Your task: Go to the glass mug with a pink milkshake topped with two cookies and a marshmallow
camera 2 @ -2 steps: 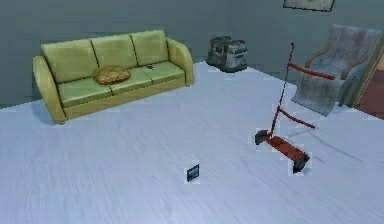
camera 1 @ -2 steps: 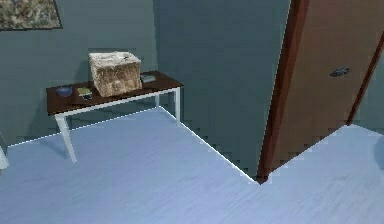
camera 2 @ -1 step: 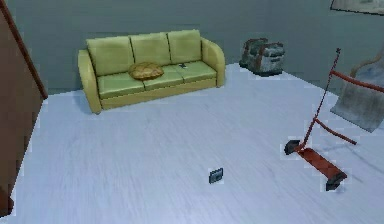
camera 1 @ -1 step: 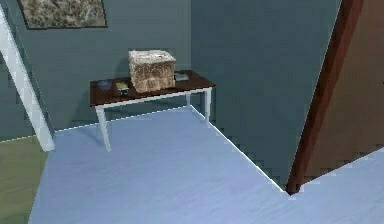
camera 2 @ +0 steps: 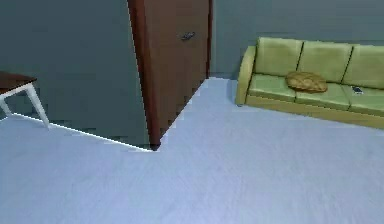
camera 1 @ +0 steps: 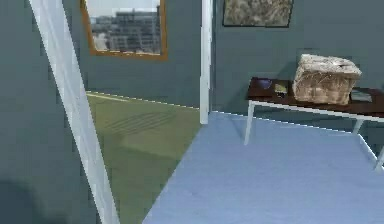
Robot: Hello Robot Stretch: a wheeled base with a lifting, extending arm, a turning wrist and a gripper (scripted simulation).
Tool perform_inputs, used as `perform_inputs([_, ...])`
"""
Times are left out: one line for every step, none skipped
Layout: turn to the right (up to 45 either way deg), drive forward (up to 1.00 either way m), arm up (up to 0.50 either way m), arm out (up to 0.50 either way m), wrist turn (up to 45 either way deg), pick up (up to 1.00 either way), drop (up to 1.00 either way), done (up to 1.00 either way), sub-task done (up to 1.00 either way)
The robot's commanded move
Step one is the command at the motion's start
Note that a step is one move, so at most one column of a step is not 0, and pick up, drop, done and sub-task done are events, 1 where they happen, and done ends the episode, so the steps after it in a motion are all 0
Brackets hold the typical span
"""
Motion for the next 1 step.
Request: perform_inputs([45.0, 0.00, 0.00, 0.00, 0.0, 0.00, 0.00, 0.00, 0.00])
